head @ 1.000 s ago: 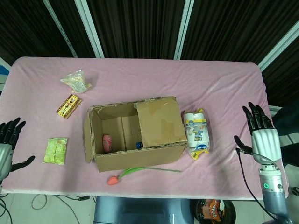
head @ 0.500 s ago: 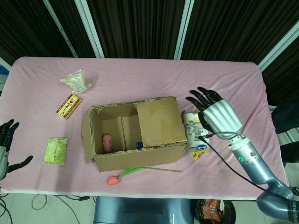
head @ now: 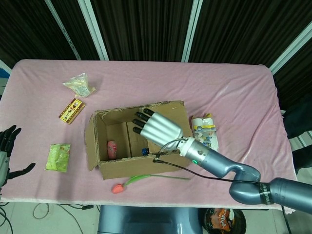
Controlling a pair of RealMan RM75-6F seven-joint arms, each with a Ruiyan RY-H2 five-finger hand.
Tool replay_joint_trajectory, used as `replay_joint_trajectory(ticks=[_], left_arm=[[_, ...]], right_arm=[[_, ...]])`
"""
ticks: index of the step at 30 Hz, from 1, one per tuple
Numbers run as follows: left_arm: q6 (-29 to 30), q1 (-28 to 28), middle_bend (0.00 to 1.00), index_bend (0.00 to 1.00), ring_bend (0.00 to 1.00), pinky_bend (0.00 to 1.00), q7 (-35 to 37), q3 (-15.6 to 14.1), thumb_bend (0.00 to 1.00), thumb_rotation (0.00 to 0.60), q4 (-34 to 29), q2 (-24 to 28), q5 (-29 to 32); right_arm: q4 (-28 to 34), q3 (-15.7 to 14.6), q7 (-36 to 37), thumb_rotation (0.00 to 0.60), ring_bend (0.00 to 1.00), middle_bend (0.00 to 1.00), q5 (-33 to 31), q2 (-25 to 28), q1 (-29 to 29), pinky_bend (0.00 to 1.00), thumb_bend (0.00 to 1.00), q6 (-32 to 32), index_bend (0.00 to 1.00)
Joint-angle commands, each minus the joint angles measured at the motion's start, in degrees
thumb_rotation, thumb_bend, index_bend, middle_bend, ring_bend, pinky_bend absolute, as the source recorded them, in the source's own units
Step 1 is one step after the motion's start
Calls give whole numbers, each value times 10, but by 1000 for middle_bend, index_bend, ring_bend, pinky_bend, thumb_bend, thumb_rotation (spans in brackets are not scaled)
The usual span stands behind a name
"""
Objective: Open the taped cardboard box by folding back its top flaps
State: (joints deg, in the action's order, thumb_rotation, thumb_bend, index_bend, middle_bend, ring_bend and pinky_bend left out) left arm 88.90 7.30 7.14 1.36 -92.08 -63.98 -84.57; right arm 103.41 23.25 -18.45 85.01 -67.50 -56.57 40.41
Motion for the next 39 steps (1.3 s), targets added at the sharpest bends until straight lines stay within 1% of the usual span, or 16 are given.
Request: replay_joint_trajectory(ticks=[1,8,11,15,21,24,29,39], left_arm=[[-4,0,0,0,0,38,4,1,111,600,2,1,0],[-12,-1,0,0,0,38,12,6,111,600,2,2,7],[-16,-1,0,0,0,38,15,8,111,600,0,3,9],[-21,-2,0,0,0,38,18,9,111,600,-1,4,11],[-27,-2,0,0,0,38,19,12,111,600,-3,5,13],[-28,-2,0,0,0,38,19,13,111,600,-3,5,13],[-32,-2,0,0,0,38,19,14,111,600,-5,6,14],[-33,-3,0,0,0,38,15,14,110,600,-6,8,7]], right_arm=[[-31,-14,-33,600,196,302,-8,-31,-40,279,849,-39,425],[-87,-40,-81,600,194,306,-17,-76,-89,279,859,-78,458],[-112,-52,-104,600,193,307,-16,-85,-105,281,861,-92,466],[-129,-63,-121,600,192,308,-25,-91,-119,281,864,-106,479],[-144,-75,-137,600,187,308,-28,-99,-131,280,866,-105,490],[-153,-84,-151,600,175,305,-26,-102,-138,280,866,-106,522],[-173,-102,-197,600,157,296,-17,-102,-149,258,865,-108,571],[-177,-120,-280,600,133,273,-41,-84,-149,249,866,-95,610]])
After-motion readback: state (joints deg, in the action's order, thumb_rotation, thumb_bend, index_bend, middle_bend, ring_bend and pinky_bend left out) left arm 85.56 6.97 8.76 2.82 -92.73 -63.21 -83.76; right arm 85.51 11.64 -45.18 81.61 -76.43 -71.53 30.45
